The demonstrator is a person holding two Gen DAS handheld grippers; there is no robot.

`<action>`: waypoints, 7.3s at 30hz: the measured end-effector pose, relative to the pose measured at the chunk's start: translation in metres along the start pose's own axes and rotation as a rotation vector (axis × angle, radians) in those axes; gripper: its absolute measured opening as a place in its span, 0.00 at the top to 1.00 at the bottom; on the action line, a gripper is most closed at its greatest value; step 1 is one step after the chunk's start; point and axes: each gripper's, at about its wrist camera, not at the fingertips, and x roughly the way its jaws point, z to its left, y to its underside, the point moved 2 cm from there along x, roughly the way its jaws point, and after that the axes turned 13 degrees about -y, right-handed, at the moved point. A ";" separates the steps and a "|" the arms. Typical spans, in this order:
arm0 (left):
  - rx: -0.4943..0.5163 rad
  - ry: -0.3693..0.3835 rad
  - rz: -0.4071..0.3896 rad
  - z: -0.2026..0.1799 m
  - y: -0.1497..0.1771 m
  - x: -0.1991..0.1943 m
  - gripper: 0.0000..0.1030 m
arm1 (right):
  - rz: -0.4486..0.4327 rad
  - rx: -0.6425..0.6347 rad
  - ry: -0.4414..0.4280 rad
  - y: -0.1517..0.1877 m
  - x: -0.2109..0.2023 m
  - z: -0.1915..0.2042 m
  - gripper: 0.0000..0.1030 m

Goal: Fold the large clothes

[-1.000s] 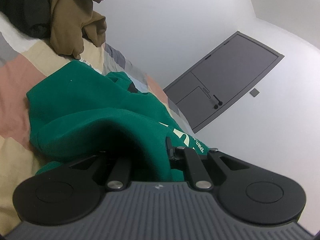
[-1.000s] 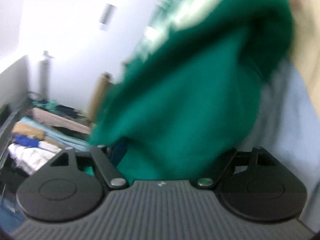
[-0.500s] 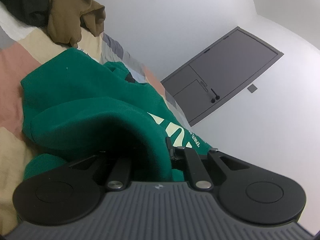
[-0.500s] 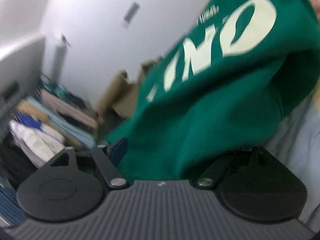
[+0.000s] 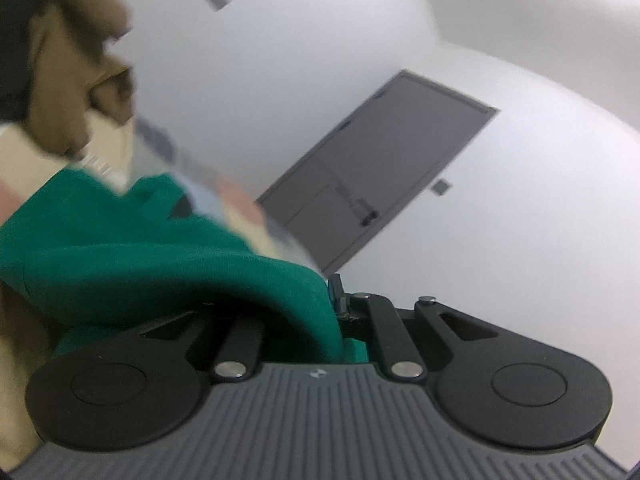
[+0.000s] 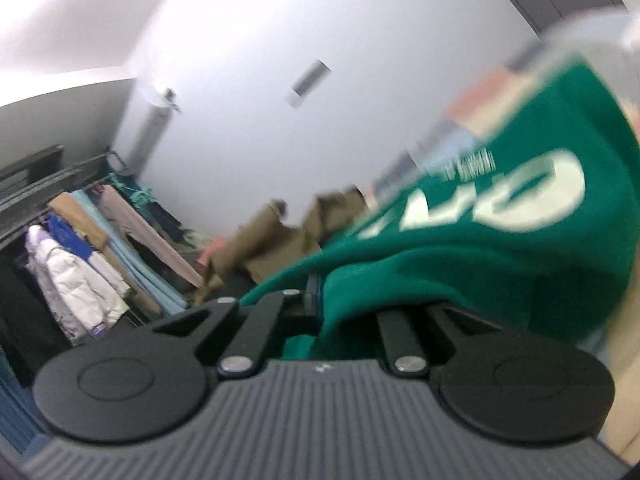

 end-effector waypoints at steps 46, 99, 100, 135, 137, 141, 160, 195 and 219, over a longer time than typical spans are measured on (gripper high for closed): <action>0.349 -0.285 -0.098 -0.138 -0.229 0.130 0.89 | -0.025 -0.504 0.014 -0.274 0.161 0.113 0.91; 0.208 -0.789 0.146 0.023 -0.061 0.087 0.45 | 0.346 -0.263 0.269 -0.045 0.142 -0.038 0.43; 0.206 -0.802 0.139 0.022 -0.054 0.075 0.45 | 0.366 -0.268 0.266 -0.037 0.133 -0.031 0.43; 0.017 -0.999 0.184 0.121 0.020 -0.017 0.36 | 0.885 -0.564 0.274 0.151 0.102 0.002 0.38; 0.009 -1.002 0.186 0.124 0.021 -0.016 0.33 | 0.865 -0.543 0.285 0.145 0.100 0.000 0.47; -0.003 -1.002 0.188 0.127 0.024 -0.012 0.31 | 0.807 -0.489 0.306 0.128 0.093 -0.001 0.63; 0.027 -1.112 0.119 0.140 -0.004 -0.018 0.94 | 0.311 -0.343 0.504 -0.077 0.021 -0.057 0.71; 0.107 -1.530 0.049 0.296 -0.151 0.065 0.93 | 0.041 -0.255 1.113 -0.219 -0.047 -0.408 0.67; 0.160 -1.011 0.046 0.084 -0.053 0.039 0.40 | 0.103 -0.283 0.533 -0.142 0.030 -0.124 0.39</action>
